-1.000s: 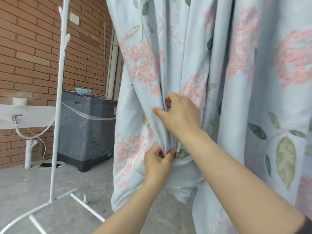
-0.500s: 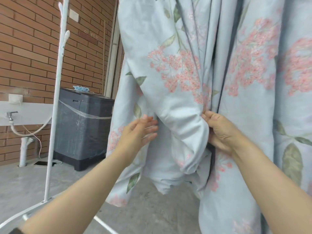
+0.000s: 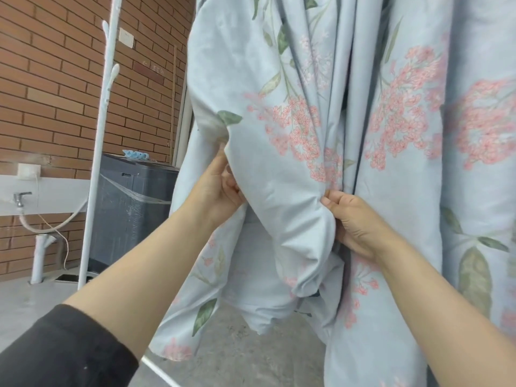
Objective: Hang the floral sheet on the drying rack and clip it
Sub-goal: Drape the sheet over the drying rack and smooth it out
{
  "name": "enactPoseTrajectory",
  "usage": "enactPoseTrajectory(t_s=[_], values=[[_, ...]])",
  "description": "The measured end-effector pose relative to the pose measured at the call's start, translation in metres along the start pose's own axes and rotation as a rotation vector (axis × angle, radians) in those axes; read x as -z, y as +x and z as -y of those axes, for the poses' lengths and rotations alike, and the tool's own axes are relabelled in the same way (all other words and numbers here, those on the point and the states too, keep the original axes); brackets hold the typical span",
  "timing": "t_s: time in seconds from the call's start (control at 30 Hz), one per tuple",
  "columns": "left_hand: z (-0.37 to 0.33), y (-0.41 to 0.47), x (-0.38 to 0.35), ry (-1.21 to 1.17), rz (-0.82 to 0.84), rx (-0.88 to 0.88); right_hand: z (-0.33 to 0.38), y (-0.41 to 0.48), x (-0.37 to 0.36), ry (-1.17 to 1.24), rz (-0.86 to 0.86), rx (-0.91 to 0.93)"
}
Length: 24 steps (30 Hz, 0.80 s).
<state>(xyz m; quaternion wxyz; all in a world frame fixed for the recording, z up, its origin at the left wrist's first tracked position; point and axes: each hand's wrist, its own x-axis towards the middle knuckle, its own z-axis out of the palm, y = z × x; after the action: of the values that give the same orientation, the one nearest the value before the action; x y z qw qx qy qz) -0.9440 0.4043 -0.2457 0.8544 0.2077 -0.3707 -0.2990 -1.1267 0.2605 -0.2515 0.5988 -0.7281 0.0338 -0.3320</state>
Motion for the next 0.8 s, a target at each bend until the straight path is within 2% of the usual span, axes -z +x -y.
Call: enactPoseTrajectory(t_s=[0.1, 0.2, 0.3, 0.43, 0.5, 0.57, 0.63, 0.67, 0.73, 0.8], values=[[-0.002, -0.001, -0.005, 0.232, 0.045, -0.044, -0.002, 0.002, -0.002, -0.065, -0.028, 0.007], [-0.009, -0.009, -0.005, 0.301, 0.066, -0.127, -0.006, 0.005, -0.001, -0.120, -0.110, 0.040], [-0.002, -0.034, 0.023, 0.453, -0.127, -0.294, -0.013, 0.011, 0.008, -0.354, -0.352, 0.168], [0.023, -0.078, 0.083, 0.914, -0.448, -0.434, -0.013, 0.014, 0.016, -0.670, -0.577, 0.194], [0.033, -0.091, 0.100, 1.115, -0.468, -0.513, -0.009, 0.006, 0.007, -0.782, -0.679, 0.210], [0.043, -0.097, 0.104, 1.335, -0.368, -0.650, -0.004, -0.008, -0.016, -0.827, -0.728, 0.419], [0.054, -0.097, 0.102, 1.463, -0.257, -0.737, -0.001, -0.021, -0.049, -0.818, -0.571, 0.596], [0.059, -0.097, 0.099, 1.497, -0.223, -0.755, 0.000, -0.025, -0.067, -0.802, -0.436, 0.604], [0.069, -0.097, 0.091, 1.519, -0.184, -0.776, -0.001, -0.019, -0.094, -0.783, -0.231, 0.486], [0.078, -0.099, 0.088, 1.530, -0.137, -0.770, -0.001, -0.001, -0.108, -0.818, -0.197, 0.340]])
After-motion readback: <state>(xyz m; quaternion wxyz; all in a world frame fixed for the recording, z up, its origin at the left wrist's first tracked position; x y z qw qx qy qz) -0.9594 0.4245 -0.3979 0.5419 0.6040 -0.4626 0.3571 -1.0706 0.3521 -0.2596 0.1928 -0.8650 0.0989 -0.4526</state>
